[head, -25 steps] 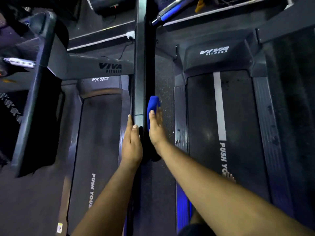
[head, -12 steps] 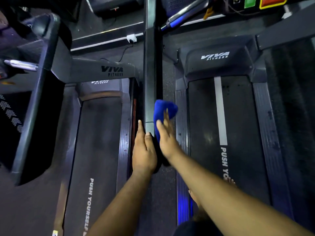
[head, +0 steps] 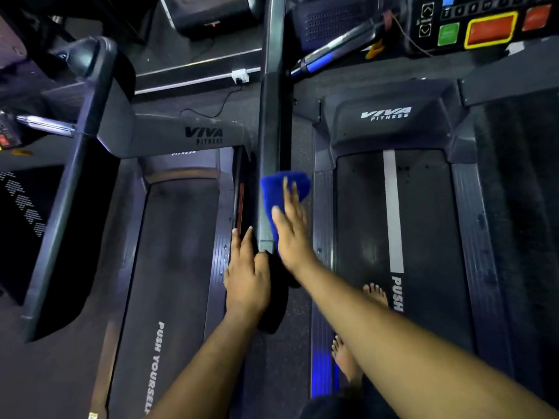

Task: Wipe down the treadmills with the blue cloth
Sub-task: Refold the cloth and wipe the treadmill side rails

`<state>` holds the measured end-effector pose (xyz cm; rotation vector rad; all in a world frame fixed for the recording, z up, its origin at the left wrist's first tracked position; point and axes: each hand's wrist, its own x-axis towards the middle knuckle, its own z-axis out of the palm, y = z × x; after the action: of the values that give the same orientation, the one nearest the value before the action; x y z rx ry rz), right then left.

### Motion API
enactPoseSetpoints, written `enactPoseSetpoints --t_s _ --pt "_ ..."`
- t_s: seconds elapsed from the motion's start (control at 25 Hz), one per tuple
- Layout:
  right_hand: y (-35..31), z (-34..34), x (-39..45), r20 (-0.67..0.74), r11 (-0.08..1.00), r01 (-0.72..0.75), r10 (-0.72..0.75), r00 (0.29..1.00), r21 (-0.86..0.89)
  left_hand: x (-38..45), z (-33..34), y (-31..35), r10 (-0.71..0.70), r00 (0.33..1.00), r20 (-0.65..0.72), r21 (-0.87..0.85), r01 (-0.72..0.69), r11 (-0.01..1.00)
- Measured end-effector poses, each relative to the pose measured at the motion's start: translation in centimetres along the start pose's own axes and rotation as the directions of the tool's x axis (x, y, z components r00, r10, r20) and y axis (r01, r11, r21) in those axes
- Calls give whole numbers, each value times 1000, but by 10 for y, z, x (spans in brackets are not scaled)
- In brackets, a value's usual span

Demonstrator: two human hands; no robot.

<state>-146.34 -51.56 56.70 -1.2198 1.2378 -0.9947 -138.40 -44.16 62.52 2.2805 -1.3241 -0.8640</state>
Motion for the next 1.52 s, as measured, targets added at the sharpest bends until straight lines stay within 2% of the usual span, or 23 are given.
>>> enactPoseSetpoints --t_s 0.12,0.28,0.4,0.56,0.64,0.8,0.88,0.96,1.0,1.12,1.2,1.28,1.32,1.4,1.48,1.52 --pt "8 5 -34 12 1000 -2 2 1000 -1 45 -5 32 57 998 -13 -66 -58 996" --pt "-16 -7 85 -27 996 64 -66 997 -62 112 3 63 86 994 -70 -55 -90 994" --pt "-28 -21 155 -20 999 9 -10 1000 -32 130 13 71 96 993 -68 -29 -99 995" --pt "-12 -19 106 76 998 56 -57 995 20 129 14 73 106 992 -61 -25 -108 994" --pt "-5 -19 102 72 994 102 -100 992 -28 132 14 72 87 994 -59 -29 -89 996" --pt "-20 -23 204 46 946 229 -225 973 -228 131 15 73 87 994 -68 -18 -88 996" --pt "-36 -28 246 39 928 183 -180 983 -326 129 15 75 63 996 -61 -8 -63 998" --pt "-42 -26 246 26 903 141 -143 989 -406 127 15 74 50 997 -56 2 -50 999" --pt "-42 -26 230 52 876 179 -174 983 -449 128 15 74 54 997 -56 0 -54 999" --pt "-29 -28 176 266 741 396 -295 918 -543 130 13 74 70 996 -49 -19 -71 997" --pt "-28 -34 201 286 712 463 -364 886 -528 129 13 77 60 997 -53 -11 -61 998" --pt "-33 -36 240 172 800 412 -375 911 -437 129 13 78 46 997 -54 3 -46 999" --pt "-33 -36 252 89 877 346 -336 938 -332 128 13 78 39 998 -52 10 -38 999" --pt "-29 -34 243 -13 987 148 -149 989 -63 128 14 78 37 998 -53 17 -36 999" --pt "-22 -28 198 11 992 -56 55 998 116 129 14 76 41 997 -59 13 -41 999" --pt "-18 -25 173 43 982 -95 89 995 162 129 14 76 45 997 -57 6 -45 999"
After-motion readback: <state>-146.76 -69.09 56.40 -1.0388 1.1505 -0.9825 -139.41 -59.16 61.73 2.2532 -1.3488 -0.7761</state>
